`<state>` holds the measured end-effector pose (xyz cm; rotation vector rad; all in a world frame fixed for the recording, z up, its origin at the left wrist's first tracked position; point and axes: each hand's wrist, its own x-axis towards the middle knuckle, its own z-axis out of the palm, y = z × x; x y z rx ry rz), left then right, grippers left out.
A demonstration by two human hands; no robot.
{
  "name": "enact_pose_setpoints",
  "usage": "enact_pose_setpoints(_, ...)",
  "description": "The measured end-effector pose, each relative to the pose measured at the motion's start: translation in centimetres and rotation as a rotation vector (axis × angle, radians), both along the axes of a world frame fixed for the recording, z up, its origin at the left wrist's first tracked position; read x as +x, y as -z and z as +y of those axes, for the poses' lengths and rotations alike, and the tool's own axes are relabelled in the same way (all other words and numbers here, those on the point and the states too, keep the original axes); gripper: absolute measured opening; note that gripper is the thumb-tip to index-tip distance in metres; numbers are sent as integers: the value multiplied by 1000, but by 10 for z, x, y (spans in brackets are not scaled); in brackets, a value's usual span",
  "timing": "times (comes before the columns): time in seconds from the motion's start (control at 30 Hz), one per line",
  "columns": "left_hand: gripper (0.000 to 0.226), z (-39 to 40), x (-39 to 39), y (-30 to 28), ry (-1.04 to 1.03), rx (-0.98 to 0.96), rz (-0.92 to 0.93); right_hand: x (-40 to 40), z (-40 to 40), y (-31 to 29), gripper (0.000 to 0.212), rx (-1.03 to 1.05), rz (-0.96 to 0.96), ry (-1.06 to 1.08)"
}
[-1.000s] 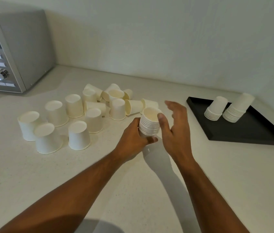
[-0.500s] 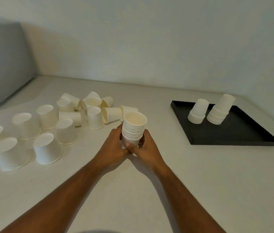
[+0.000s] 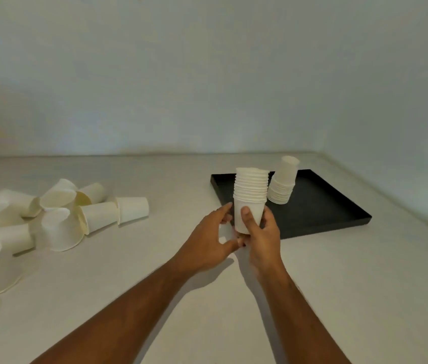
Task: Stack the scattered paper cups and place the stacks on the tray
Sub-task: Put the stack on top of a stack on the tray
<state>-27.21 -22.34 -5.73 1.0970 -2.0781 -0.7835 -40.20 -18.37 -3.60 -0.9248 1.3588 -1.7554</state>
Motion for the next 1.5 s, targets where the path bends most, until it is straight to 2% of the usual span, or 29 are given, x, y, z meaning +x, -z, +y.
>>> enact_pose_setpoints(0.1,72,-3,-22,12,35,17,-51,-39,-3,-9,57,32,106,184)
enact_pose_setpoints(0.2,60,0,-45,19,1,-93,-146,-71,-9,-21,56,48,252,346)
enact_pose_setpoints(0.37,51,-7,-61,36,17,-204,-304,-116,-30,-56,67,77,755,477)
enact_pose_setpoints(0.5,55,-10,-63,42,5,-218,-333,-129,-52,-87,68,124,1163,367)
enact_pose_setpoints(0.6,57,-11,-62,44,3,-206,-352,-123,-72,-105,69,145,1313,231)
enact_pose_setpoints(0.73,56,-11,-61,43,12,-186,-379,-106,-99,-118,73,43,1365,164)
enact_pose_setpoints(1.1,58,-8,-59,40,28,-137,-382,-77,-143,-115,64,-164,1335,82)
enact_pose_setpoints(1.27,74,-6,-59,38,22,-116,-371,-74,-163,-125,49,-152,1342,70)
enact_pose_setpoints(1.37,75,-6,-59,37,31,-108,-370,-74,-172,-131,41,-96,1355,14)
enact_pose_setpoints(1.5,74,-5,-59,35,30,-86,-387,-77,-178,-131,46,-19,1360,-20)
